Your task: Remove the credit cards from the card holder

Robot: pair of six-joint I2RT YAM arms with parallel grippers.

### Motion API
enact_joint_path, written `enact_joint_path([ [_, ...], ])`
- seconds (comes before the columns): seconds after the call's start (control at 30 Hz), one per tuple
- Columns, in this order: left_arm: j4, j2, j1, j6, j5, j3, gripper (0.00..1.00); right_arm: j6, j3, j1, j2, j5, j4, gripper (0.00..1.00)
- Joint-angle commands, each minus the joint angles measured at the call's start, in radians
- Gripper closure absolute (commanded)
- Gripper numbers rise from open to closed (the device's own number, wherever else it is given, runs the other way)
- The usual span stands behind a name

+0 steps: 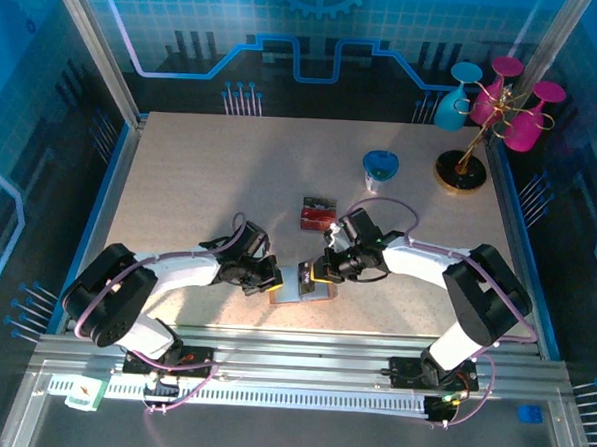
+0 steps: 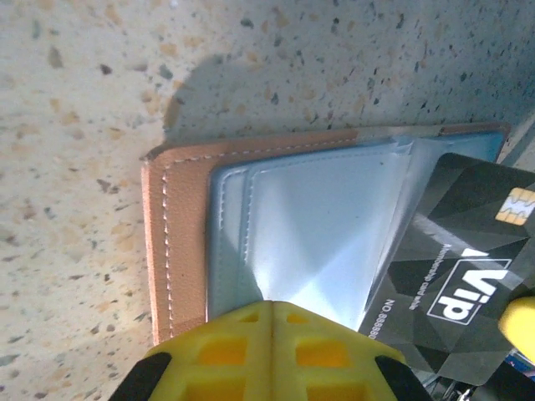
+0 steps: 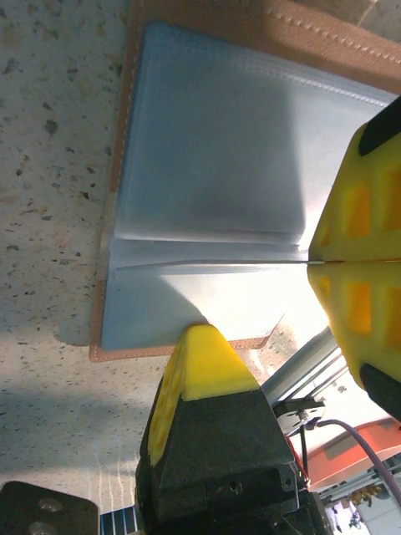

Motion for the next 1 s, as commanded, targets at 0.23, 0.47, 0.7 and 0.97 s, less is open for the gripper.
enact_joint_path([
  [0.23, -0.087, -0.038, -0.004, 0.034, -0.031, 0.005, 0.96, -0.044, 0.030, -0.016, -0.043, 0.008, -0.084, 0.93],
  [0.47, -0.121, -0.089, -0.004, 0.046, -0.051, 0.025, 0.86, -0.106, 0.096, -0.016, -0.040, 0.069, -0.193, 0.94],
  [0.7, -0.141, -0.117, -0.004, 0.048, -0.064, 0.026, 0.84, -0.225, 0.206, -0.016, -0.015, 0.175, -0.372, 0.95],
  [0.97, -0.140, -0.147, -0.003, 0.042, -0.079, 0.000, 0.84, -0.366, 0.333, -0.012, 0.019, 0.267, -0.542, 0.93],
])
